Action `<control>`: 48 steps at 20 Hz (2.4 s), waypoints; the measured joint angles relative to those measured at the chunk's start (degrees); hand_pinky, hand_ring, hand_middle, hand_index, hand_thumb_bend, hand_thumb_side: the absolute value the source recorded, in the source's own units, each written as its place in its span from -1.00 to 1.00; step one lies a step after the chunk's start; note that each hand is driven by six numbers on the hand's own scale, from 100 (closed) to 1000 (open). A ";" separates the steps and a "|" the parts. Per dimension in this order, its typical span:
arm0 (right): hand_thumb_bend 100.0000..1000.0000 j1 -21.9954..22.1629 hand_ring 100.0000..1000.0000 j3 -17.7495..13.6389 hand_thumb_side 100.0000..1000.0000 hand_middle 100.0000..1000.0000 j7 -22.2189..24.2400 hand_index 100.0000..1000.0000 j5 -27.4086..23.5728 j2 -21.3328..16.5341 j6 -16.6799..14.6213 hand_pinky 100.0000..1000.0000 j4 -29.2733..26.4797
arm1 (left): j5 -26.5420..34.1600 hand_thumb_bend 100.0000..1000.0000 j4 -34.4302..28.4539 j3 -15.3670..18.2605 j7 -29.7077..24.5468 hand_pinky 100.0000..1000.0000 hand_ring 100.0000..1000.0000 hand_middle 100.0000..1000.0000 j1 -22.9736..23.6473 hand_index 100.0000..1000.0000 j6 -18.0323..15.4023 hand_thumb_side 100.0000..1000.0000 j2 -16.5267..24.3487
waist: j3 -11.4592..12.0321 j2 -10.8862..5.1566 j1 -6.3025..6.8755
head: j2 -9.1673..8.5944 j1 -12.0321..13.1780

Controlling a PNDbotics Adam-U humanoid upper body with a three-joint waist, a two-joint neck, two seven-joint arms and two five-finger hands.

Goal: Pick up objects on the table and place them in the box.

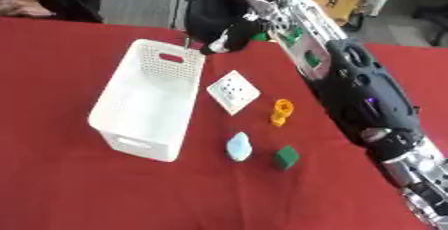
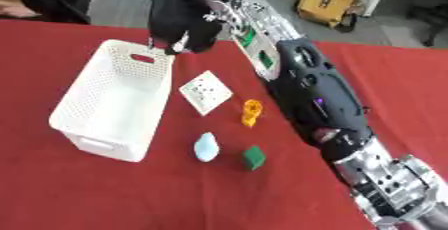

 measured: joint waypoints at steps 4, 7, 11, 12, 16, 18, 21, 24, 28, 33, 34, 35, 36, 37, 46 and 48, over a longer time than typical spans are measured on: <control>-0.12 -0.22 -0.58 0.61 -0.35 -0.55 -0.40 -0.18 1.12 1.06 -0.66 -1.00 0.35 | 0.24 -1.00 0.00 -0.23 -0.25 -0.85 0.25 0.44 -0.09 0.71 -0.10 1.00 -0.03 | 0.32 0.08 -0.47 | 0.00 -0.83; 0.01 -0.25 -0.58 0.80 -0.31 -0.55 -0.79 -0.19 1.78 1.25 -1.08 -1.00 0.62 | 0.40 -1.00 0.00 -0.35 -0.38 -0.84 0.25 0.44 -0.69 0.71 -0.13 1.00 -0.48 | 1.21 0.30 -0.86 | 0.00 -1.29; 0.16 -0.73 -0.59 1.35 -0.34 -0.55 -1.77 -0.20 2.49 1.79 -2.07 -1.00 1.21 | 0.83 -1.00 0.00 -0.71 -0.69 -0.83 0.25 0.44 -1.58 0.71 -0.43 1.00 -0.91 | 2.95 1.01 -1.45 | -0.27 -2.79; -0.13 -0.75 -0.59 1.39 -0.35 -0.55 -2.09 -0.20 2.56 1.94 -2.44 -1.00 1.42 | 0.91 -1.00 0.00 -0.82 -0.80 -0.84 0.25 0.44 -1.77 0.70 -0.54 1.00 -1.00 | 3.24 1.20 -1.48 | -0.48 -3.24; -0.12 -0.77 -0.58 1.76 -0.35 -0.55 -3.38 -0.19 3.05 2.38 -3.91 -1.00 2.73 | 1.32 -1.00 0.00 -1.30 -1.32 -0.84 0.25 0.44 -2.53 0.70 -1.05 1.00 -1.49 | 4.57 1.98 -1.65 | -0.88 -5.14; -0.13 -0.94 -0.58 1.79 -0.34 -0.55 -3.93 -0.19 3.41 2.61 -4.58 -1.00 3.29 | 1.41 -1.00 0.00 -1.38 -1.52 -0.84 0.25 0.44 -2.58 0.70 -1.24 1.00 -1.50 | 4.90 2.10 -1.65 | -1.01 -5.91; -0.14 -1.26 -0.57 2.07 -0.34 -0.55 -4.64 -0.19 4.13 2.68 -5.52 -1.00 3.94 | 1.44 -1.00 0.00 -1.40 -1.69 -0.84 0.25 0.44 -2.87 0.70 -1.42 1.00 -1.51 | 5.29 2.31 -1.67 | -1.03 -6.65; -0.19 -1.57 -0.56 2.36 -0.32 -0.53 -5.27 -0.19 5.03 2.77 -6.46 -1.00 4.60 | 1.46 -1.00 0.00 -1.58 -1.84 -0.84 0.25 0.44 -3.05 0.71 -1.56 1.00 -1.52 | 5.62 2.58 -1.88 | -1.23 -7.00; -0.18 -1.65 -0.56 2.79 -0.32 -0.53 -5.85 -0.19 6.51 3.57 -7.70 -1.00 6.20 | 1.54 -1.00 0.00 -1.70 -1.87 -0.84 0.25 0.44 -3.07 0.71 -1.60 1.00 -1.54 | 5.83 2.71 -2.00 | -1.48 -7.06; -0.15 -1.65 -0.53 2.84 -0.32 -0.53 -6.94 -0.18 7.60 4.23 -8.98 -1.00 7.03 | 1.67 -1.00 0.00 -1.70 -1.88 -0.84 0.25 0.44 -3.14 0.71 -1.60 1.00 -1.94 | 5.78 2.83 -2.01 | -1.63 -6.74; -0.14 -1.65 -0.50 2.96 -0.30 -0.50 -7.15 -0.15 7.61 4.25 -9.31 -1.00 7.04 | 1.68 -1.00 0.00 -1.70 -1.88 -0.83 0.25 0.44 -3.16 0.71 -1.60 1.00 -1.94 | 5.74 2.84 -2.02 | -1.63 -6.63; -0.14 -1.65 -0.50 3.11 -0.30 -0.50 -7.32 -0.15 7.61 4.25 -9.70 -1.00 7.04 | 1.69 -1.00 0.00 -1.70 -1.88 -0.83 0.25 0.44 -3.17 0.71 -1.60 1.00 -1.95 | 5.71 2.84 -2.02 | -1.63 -6.48; -0.10 -1.64 -0.47 3.14 -0.27 -0.48 -7.44 -0.12 7.61 4.27 -10.01 -1.00 7.05 | 1.70 -1.00 0.00 -1.70 -1.88 -0.84 0.25 0.44 -3.17 0.71 -1.60 1.00 -1.95 | 5.70 2.84 -2.02 | -1.63 -6.34; -0.10 -1.64 -0.47 3.18 -0.27 -0.48 -7.43 -0.12 7.61 4.32 -10.31 -1.00 7.06 | 1.70 -1.00 0.00 -1.70 -1.88 -0.84 0.25 0.44 -3.17 0.71 -1.60 1.00 -1.95 | 5.65 2.84 -2.02 | -1.63 -6.26; -0.35 -1.67 -0.43 5.16 -0.11 -0.36 -1.99 -0.07 9.16 4.64 -9.84 -1.00 2.28 | 1.69 -1.00 0.00 -1.61 -1.68 -0.82 0.26 0.44 -2.55 0.71 -1.28 1.00 -1.93 | 3.59 1.92 -2.06 | -0.58 -4.71; -0.42 -1.67 -0.40 5.68 -0.09 -0.33 0.79 -0.06 10.17 4.37 -9.09 -1.00 -0.61 | 1.69 -1.00 0.00 -1.54 -1.64 -0.82 0.26 0.44 -2.43 0.71 -1.15 1.00 -1.92 | 3.31 1.28 -2.06 | -0.37 -4.47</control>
